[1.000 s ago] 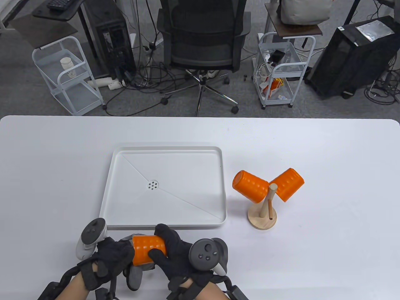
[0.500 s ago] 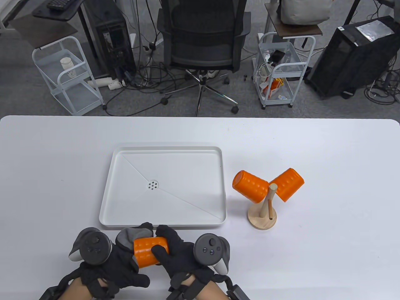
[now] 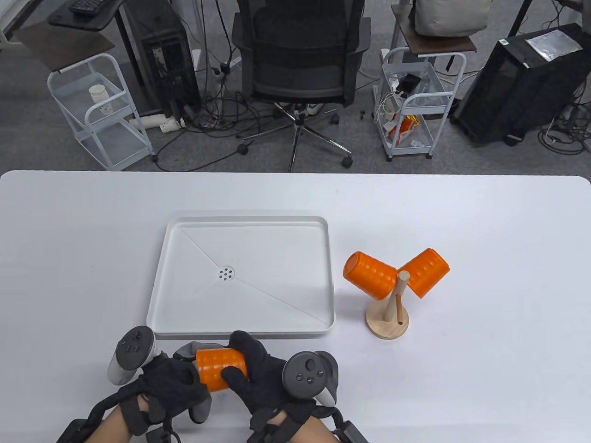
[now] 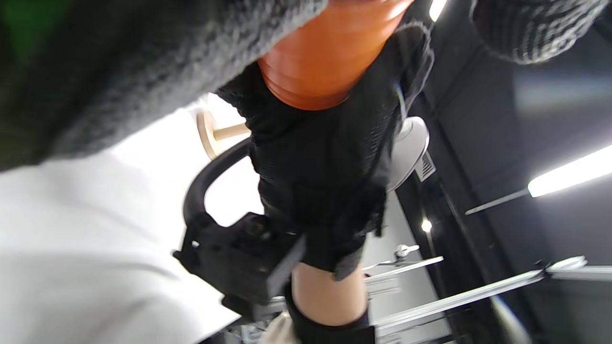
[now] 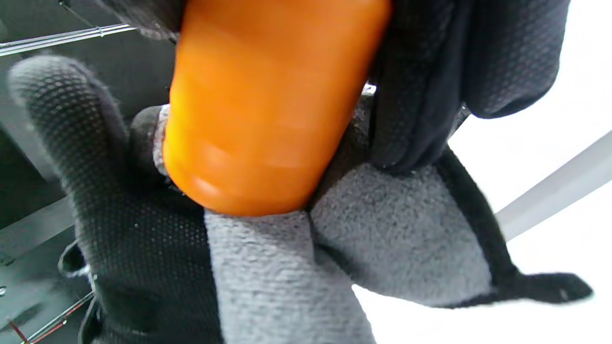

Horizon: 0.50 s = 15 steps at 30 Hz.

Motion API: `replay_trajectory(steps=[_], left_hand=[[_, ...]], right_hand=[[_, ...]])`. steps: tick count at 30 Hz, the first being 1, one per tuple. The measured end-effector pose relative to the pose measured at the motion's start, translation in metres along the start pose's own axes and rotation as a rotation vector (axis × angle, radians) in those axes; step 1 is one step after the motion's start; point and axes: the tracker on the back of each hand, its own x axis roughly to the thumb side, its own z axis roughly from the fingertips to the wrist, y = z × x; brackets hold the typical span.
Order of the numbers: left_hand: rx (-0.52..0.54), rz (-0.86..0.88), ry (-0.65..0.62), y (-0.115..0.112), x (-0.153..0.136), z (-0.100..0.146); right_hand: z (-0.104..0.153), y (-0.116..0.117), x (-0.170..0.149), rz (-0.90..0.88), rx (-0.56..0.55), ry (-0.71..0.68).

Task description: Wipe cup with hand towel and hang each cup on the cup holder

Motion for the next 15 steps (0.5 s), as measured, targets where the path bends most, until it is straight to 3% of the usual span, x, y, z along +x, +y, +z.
replay_trajectory(steps=[9,15], left_hand=[[-0.025,0.208,-0.019,0.0034,-0.0112,0.0002],[0.028,0.296,-0.025,0.0073,-0.0078,0.0031]], right_hand=[[-0.0006,0.0,0.0028,0.045,0.006,-0.061],[-0.0017,-0.0083,0.0022,0.061,-0.041,-0.071]])
